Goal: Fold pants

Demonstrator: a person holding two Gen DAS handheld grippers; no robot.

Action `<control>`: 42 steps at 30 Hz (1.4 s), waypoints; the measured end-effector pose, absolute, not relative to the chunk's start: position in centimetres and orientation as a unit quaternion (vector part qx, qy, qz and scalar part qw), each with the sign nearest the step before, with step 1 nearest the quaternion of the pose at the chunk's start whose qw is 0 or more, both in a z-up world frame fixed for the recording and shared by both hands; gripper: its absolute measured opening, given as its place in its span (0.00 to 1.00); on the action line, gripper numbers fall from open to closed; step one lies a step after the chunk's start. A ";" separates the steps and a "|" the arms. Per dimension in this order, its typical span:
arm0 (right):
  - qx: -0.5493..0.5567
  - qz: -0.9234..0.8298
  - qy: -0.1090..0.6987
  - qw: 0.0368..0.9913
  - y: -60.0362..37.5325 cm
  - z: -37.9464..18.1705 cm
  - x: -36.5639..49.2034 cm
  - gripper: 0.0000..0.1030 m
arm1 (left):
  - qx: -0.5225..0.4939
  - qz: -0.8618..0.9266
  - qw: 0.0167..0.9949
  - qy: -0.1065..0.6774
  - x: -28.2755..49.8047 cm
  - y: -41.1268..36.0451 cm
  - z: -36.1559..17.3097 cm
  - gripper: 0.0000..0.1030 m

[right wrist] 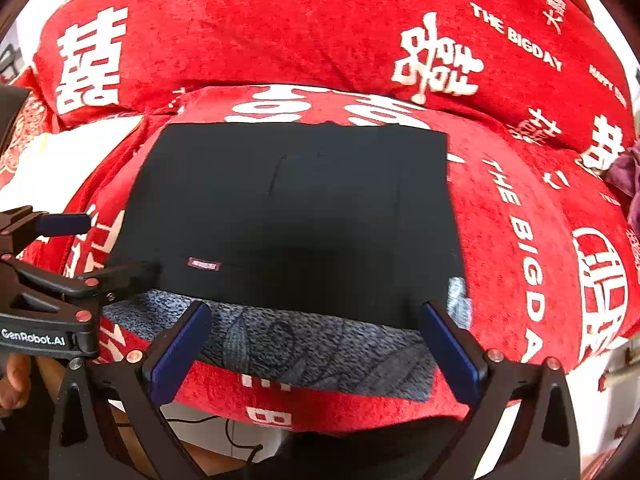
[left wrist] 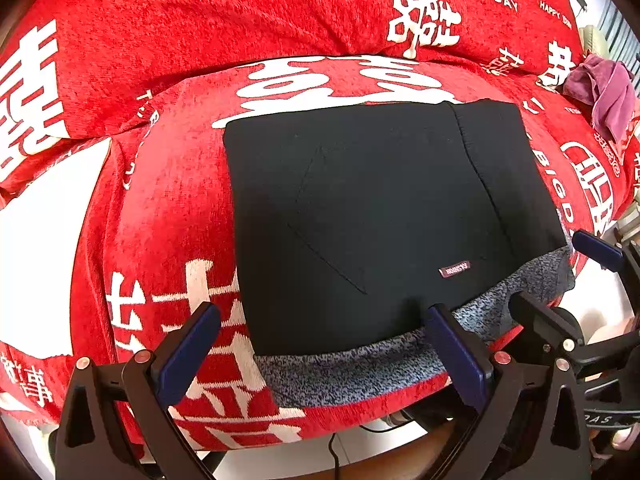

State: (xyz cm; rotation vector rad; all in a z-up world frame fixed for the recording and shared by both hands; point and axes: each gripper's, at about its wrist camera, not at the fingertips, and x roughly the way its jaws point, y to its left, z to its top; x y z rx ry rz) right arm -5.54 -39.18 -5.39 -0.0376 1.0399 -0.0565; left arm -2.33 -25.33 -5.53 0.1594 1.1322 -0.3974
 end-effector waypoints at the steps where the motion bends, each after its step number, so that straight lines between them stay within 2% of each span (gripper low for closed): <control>1: -0.011 -0.028 0.497 0.867 -39.4 -5.2 -5.8 1.00 | 0.076 -0.185 0.823 0.531 -2.5 -25.3 -5.5 0.99; 5: 0.031 -0.021 0.490 0.871 -41.6 -4.4 -6.6 1.00 | 0.068 -0.195 0.817 0.538 -2.7 -25.1 -5.6 0.99; 9: 0.059 -0.020 0.482 0.874 -45.5 -4.6 -7.0 1.00 | 0.014 -0.231 0.802 0.551 -2.0 -24.1 -6.1 0.99; 16: 0.149 0.042 0.482 0.863 -51.5 -7.2 -5.8 1.00 | -0.059 -0.252 0.774 0.577 0.5 -23.1 -8.3 0.99; 23: 0.245 0.119 0.503 0.820 -53.4 -11.4 -1.2 1.00 | -0.033 -0.273 0.780 0.562 1.9 -25.0 -8.8 0.99; 27: 0.293 0.194 0.483 0.802 -52.8 -12.0 -0.1 1.00 | -0.034 -0.290 0.782 0.551 2.5 -25.0 -9.1 0.99; 31: 0.240 0.200 0.485 0.817 -50.4 -12.4 0.8 1.00 | -0.022 -0.328 0.782 0.530 2.4 -24.4 -9.2 0.99; 34: 0.254 0.210 0.465 0.822 -50.9 -12.7 0.7 1.00 | -0.026 -0.354 0.783 0.511 2.1 -23.3 -9.4 0.99; 42: 0.222 0.177 0.475 0.833 -49.7 -12.1 1.2 1.00 | -0.088 -0.365 0.770 0.517 3.3 -20.4 -10.4 0.99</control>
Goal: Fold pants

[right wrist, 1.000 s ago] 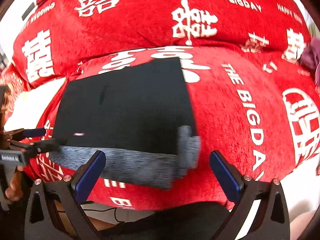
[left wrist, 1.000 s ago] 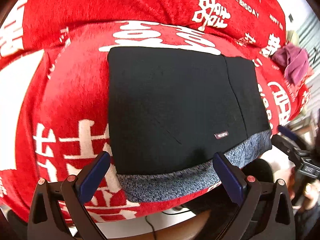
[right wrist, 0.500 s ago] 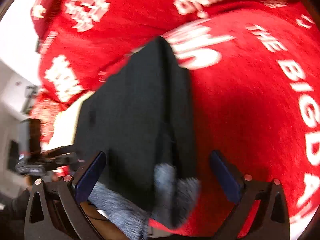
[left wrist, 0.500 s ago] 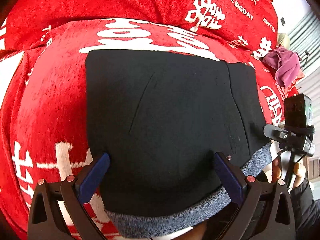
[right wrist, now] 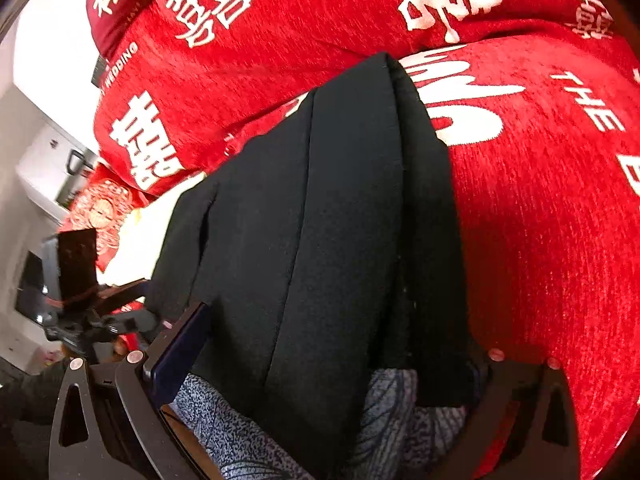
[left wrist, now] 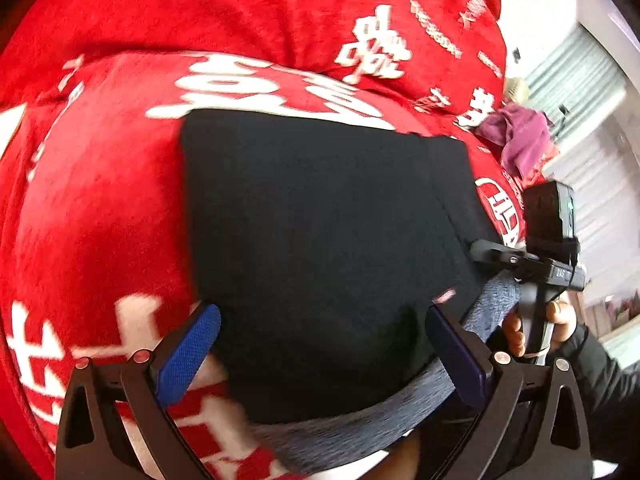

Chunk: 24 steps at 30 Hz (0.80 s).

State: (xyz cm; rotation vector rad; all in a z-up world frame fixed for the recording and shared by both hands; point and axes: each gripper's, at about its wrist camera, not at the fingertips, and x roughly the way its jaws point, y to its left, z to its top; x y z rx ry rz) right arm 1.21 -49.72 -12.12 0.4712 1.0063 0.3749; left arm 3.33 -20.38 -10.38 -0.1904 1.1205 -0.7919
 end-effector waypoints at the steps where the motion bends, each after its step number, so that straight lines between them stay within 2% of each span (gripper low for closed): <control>1: 0.226 0.178 0.473 0.832 -49.8 -12.1 1.2 1.00 | -0.105 -0.360 0.758 0.534 3.9 -19.6 -11.2 0.99; 3: 0.229 0.179 0.468 0.834 -49.8 -12.1 1.1 1.00 | -0.161 -0.369 0.737 0.542 4.4 -18.1 -12.0 0.99; 5: 0.226 0.177 0.465 0.838 -49.7 -12.0 1.1 1.00 | -0.174 -0.363 0.740 0.540 4.4 -18.1 -11.9 0.99; 10: 0.218 0.178 0.463 0.841 -50.0 -12.1 0.8 1.00 | -0.121 -0.347 0.752 0.547 5.1 -21.7 -11.6 0.99; 15: 0.195 0.176 0.460 0.848 -49.4 -12.1 0.5 1.00 | -0.119 -0.327 0.748 0.565 6.6 -22.3 -11.8 0.99; 17: 0.192 0.167 0.468 0.846 -49.2 -11.9 0.7 1.00 | -0.106 -0.331 0.759 0.551 6.0 -22.5 -11.3 0.81; 18: 0.194 0.160 0.469 0.847 -49.1 -11.6 0.7 1.00 | -0.100 -0.339 0.764 0.539 5.6 -22.4 -10.8 0.75; 19: 0.195 0.153 0.465 0.850 -49.0 -11.2 0.6 0.96 | -0.097 -0.342 0.767 0.534 5.4 -22.3 -10.5 0.66; 20: 0.189 0.150 0.462 0.854 -48.9 -10.9 0.4 0.85 | -0.098 -0.344 0.768 0.531 5.4 -22.2 -10.1 0.59; 22: 0.188 0.147 0.454 0.859 -49.0 -9.9 -0.1 0.66 | -0.099 -0.346 0.769 0.529 5.3 -22.1 -9.6 0.54; 24: 0.191 0.149 0.451 0.859 -49.0 -9.1 -0.3 0.60 | -0.100 -0.346 0.771 0.525 5.3 -22.0 -9.0 0.51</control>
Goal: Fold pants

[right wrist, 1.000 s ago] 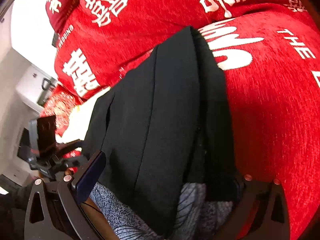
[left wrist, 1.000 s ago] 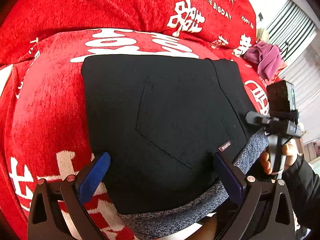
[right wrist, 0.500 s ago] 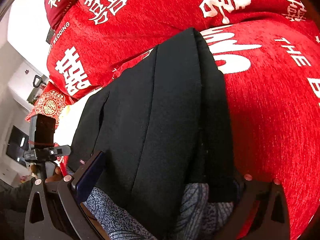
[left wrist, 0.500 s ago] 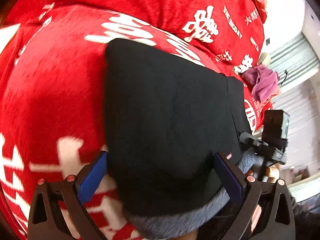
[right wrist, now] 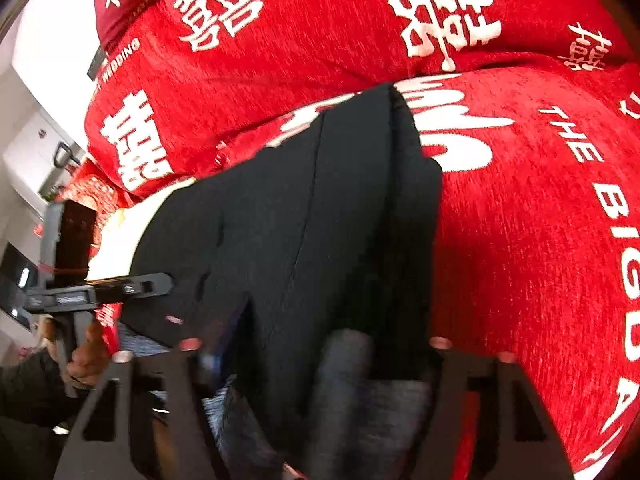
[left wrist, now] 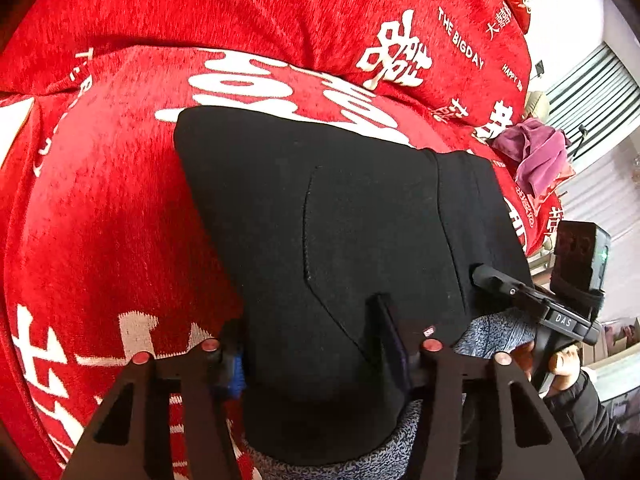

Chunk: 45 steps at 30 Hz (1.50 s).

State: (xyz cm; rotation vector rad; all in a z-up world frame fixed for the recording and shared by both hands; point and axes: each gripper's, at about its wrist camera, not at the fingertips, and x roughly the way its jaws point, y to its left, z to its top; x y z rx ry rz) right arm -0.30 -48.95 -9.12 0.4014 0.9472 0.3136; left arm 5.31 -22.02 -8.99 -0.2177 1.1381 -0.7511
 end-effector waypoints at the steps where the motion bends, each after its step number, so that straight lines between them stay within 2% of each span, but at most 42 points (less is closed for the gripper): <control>1: 0.183 0.147 0.450 0.862 -48.6 -8.5 -0.3 0.58 | -0.102 -0.350 0.773 0.519 5.2 -21.9 -8.4 0.50; 8: 0.186 0.168 0.433 0.866 -47.0 -4.9 0.8 0.55 | -0.112 -0.360 0.787 0.489 5.8 -20.2 -5.0 0.48; 16: 0.163 0.195 0.423 0.870 -43.3 -2.5 6.4 0.55 | -0.135 -0.322 0.809 0.473 11.7 -16.7 -2.7 0.48; 20: 0.174 0.201 0.438 0.859 -42.1 -3.5 10.4 0.55 | -0.137 -0.303 0.808 0.487 14.9 -15.7 -4.0 0.48; 25: 0.173 0.184 0.489 0.835 -41.3 -7.9 14.4 0.55 | -0.140 -0.274 0.782 0.542 18.0 -15.4 -9.8 0.51; 26: 0.173 0.175 0.495 0.834 -41.4 -8.7 14.8 0.57 | -0.144 -0.270 0.777 0.550 18.3 -15.2 -11.0 0.55; 28: 0.184 0.169 0.503 0.827 -41.9 -9.7 15.1 0.60 | -0.170 -0.277 0.770 0.549 18.3 -14.5 -12.3 0.59; 32: 0.202 0.166 0.510 0.820 -42.8 -10.0 14.8 0.67 | -0.177 -0.284 0.765 0.550 18.2 -13.2 -12.2 0.59; 36: 0.203 0.133 0.496 0.834 -43.5 -7.8 13.4 0.67 | -0.133 -0.261 0.805 0.516 16.3 -12.0 -8.9 0.59; 40: 0.180 0.132 0.432 0.874 -42.8 -3.6 10.7 0.78 | -0.147 -0.258 0.826 0.479 13.9 -10.1 -5.4 0.59; 45: 0.134 0.191 0.415 0.880 -39.0 -1.6 9.0 0.81 | -0.138 -0.312 0.823 0.454 11.1 -13.5 -3.4 0.59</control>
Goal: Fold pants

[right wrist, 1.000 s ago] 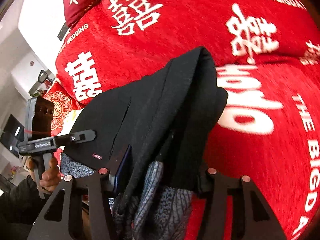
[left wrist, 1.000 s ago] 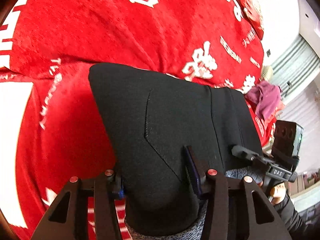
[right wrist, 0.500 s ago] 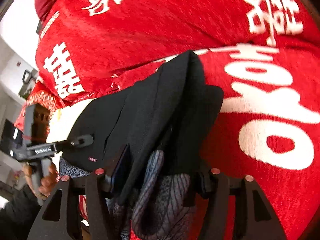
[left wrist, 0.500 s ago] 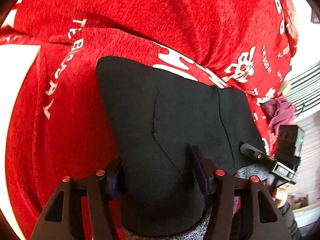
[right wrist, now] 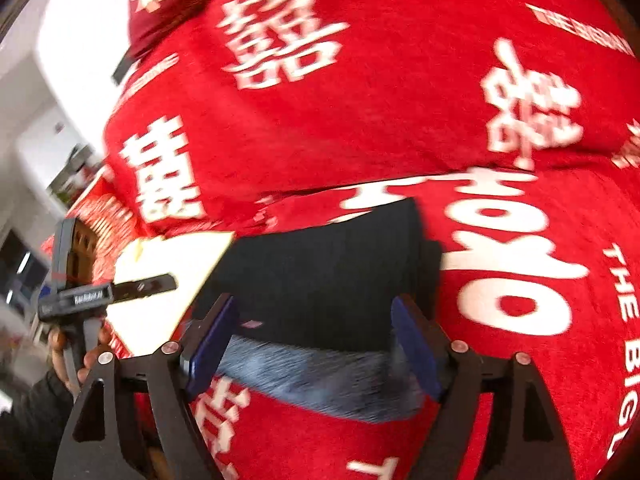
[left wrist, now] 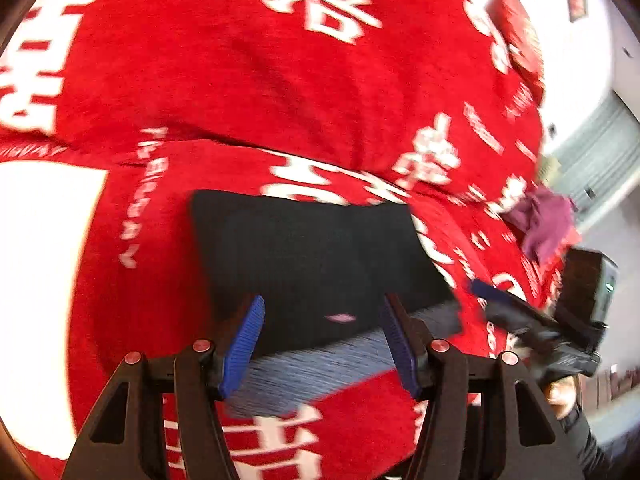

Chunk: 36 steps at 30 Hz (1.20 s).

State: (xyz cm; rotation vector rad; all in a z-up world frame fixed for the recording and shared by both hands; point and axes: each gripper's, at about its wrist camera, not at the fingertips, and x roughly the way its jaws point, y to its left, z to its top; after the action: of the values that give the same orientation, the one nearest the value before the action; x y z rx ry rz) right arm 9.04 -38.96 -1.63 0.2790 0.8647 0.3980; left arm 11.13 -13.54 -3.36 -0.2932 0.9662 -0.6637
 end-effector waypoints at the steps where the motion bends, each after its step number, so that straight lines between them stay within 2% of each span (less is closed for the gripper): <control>1: 0.118 0.198 0.423 0.877 -38.1 -2.1 9.0 0.81 | -0.128 -0.318 0.823 0.453 10.8 -14.3 -3.5 0.59; 6: 0.076 0.179 0.475 0.858 -37.2 -6.4 9.2 0.81 | -0.113 -0.311 0.792 0.513 10.9 -16.6 -8.8 0.59; 8: 0.090 0.184 0.479 0.853 -37.8 -7.6 8.9 0.81 | -0.124 -0.315 0.795 0.503 10.6 -16.1 -9.5 0.59; 12: 0.090 0.195 0.474 0.854 -38.2 -7.4 8.3 0.81 | -0.134 -0.320 0.788 0.508 11.0 -15.5 -8.4 0.59; 16: 0.079 0.190 0.437 0.876 -38.6 -3.4 8.9 0.81 | -0.141 -0.315 0.817 0.463 12.8 -14.3 -4.3 0.59; 19: 0.042 0.178 0.416 0.891 -38.7 -1.5 11.6 0.91 | -0.132 -0.264 0.836 0.462 16.8 -14.2 -3.3 1.00; 27: 0.045 0.186 0.480 0.856 -37.4 -5.2 21.6 0.93 | -0.124 -0.225 0.793 0.552 24.3 -16.5 -9.1 1.00; 33: 0.036 0.179 0.537 0.824 -37.4 -10.0 24.3 0.93 | -0.130 -0.225 0.780 0.570 25.2 -17.0 -12.6 1.00; 36: 0.037 0.182 0.536 0.824 -37.5 -10.9 24.2 0.98 | -0.097 -0.229 0.789 0.562 24.6 -17.8 -12.8 1.00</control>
State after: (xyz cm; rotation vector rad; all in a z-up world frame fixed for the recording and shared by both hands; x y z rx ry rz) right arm 24.24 -37.48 -10.90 0.0782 1.1394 0.3867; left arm 24.56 -17.81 -12.82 -0.2079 1.2107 -0.4935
